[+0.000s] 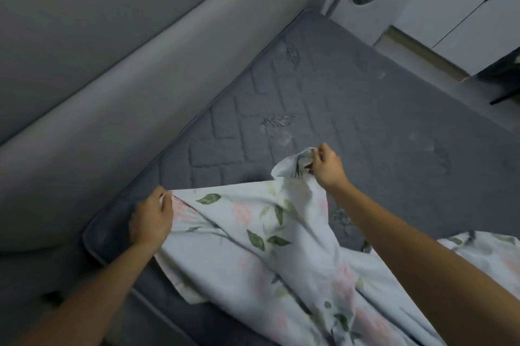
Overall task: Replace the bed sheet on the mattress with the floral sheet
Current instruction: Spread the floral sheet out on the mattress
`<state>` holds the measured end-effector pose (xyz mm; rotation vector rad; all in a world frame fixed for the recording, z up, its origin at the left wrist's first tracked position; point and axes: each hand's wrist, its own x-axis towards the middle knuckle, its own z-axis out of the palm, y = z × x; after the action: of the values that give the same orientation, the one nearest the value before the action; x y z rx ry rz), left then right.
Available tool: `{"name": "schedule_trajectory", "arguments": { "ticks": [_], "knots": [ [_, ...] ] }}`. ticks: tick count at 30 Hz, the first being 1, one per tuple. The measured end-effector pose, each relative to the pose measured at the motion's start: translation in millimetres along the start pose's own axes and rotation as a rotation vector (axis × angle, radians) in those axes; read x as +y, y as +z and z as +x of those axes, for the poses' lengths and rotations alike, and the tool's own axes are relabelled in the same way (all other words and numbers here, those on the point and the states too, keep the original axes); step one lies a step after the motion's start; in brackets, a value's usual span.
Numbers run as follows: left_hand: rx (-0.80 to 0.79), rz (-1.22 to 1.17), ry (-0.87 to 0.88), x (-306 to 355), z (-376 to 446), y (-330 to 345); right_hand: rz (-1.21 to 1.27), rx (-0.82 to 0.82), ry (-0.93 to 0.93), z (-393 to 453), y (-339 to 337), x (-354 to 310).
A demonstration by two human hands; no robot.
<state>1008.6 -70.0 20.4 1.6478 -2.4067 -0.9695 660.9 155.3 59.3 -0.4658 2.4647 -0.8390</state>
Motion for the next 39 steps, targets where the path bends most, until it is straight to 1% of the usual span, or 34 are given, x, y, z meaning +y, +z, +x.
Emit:
{"name": "schedule_trajectory", "arguments": {
  "ticks": [2,4,6,9,12,14,16,18,19,21,23,24,26,27,28,29,30,32,33,34,36,37,39],
  "knots": [
    [0.004,0.043,0.005,-22.8,31.6,11.1,0.036,0.078,-0.012,40.9,21.3,-10.4],
    [-0.029,0.098,0.034,-42.0,49.6,28.0,0.023,0.097,-0.027,68.8,39.9,-19.6],
    [-0.069,0.174,0.079,-52.0,58.9,48.3,-0.05,0.04,-0.073,86.9,59.1,-21.6],
    [-0.193,0.291,0.107,-49.1,72.1,79.7,-0.166,-0.055,-0.126,100.7,85.0,-11.5],
    [-0.264,0.394,0.175,-28.3,83.0,114.1,-0.133,-0.118,-0.11,101.6,100.4,4.0],
    [-0.3,0.31,0.264,1.3,85.0,138.6,-0.144,-0.153,-0.135,101.4,108.3,15.2],
    [-0.379,0.122,0.334,36.5,86.7,165.1,-0.149,-0.174,-0.157,103.6,115.1,24.8],
    [-0.469,0.027,0.403,67.8,89.2,192.1,-0.142,-0.2,-0.16,107.9,119.3,33.8],
    [-0.494,0.02,0.427,78.9,90.7,205.6,-0.152,-0.22,-0.183,110.0,120.2,37.0],
    [-0.507,0.094,0.436,91.8,91.5,227.7,-0.187,-0.279,-0.239,114.6,116.4,41.7],
    [-0.495,0.203,0.435,93.2,90.9,241.6,-0.291,-0.372,-0.287,119.1,109.2,47.2],
    [-0.48,0.222,0.442,90.4,90.7,246.0,-0.363,-0.428,-0.313,121.6,106.7,51.3],
    [-0.455,0.156,0.442,81.5,89.9,249.0,-0.48,-0.51,-0.35,125.0,105.9,61.8],
    [-0.444,0.095,0.446,77.0,88.7,249.0,-0.507,-0.517,-0.366,125.5,107.1,66.0],
    [-0.431,0.025,0.454,73.2,87.9,248.2,-0.49,-0.487,-0.369,126.0,110.3,68.3],
    [-0.411,-0.052,0.464,70.3,86.9,244.8,-0.405,-0.427,-0.317,126.9,113.5,67.4],
    [-0.377,-0.118,0.485,68.5,86.3,240.8,-0.243,-0.346,-0.2,126.5,113.9,61.0],
    [-0.294,-0.198,0.518,68.3,86.2,232.4,0.118,-0.21,0.1,130.3,112.9,51.6],
    [-0.257,-0.238,0.507,69.1,87.1,228.4,0.247,-0.162,0.199,132.7,109.8,46.8],
    [-0.226,-0.284,0.481,69.6,88.4,225.2,0.333,-0.133,0.251,137.0,106.6,45.0],
    [-0.171,-0.361,0.407,69.6,91.4,219.5,0.466,-0.135,0.296,144.3,101.5,40.7],
    [-0.152,-0.387,0.369,69.0,92.9,216.7,0.495,-0.158,0.302,147.1,100.1,37.7],
    [-0.124,-0.392,0.331,68.1,96.5,208.8,0.453,-0.172,0.262,157.4,100.4,37.4]
  ]
}}
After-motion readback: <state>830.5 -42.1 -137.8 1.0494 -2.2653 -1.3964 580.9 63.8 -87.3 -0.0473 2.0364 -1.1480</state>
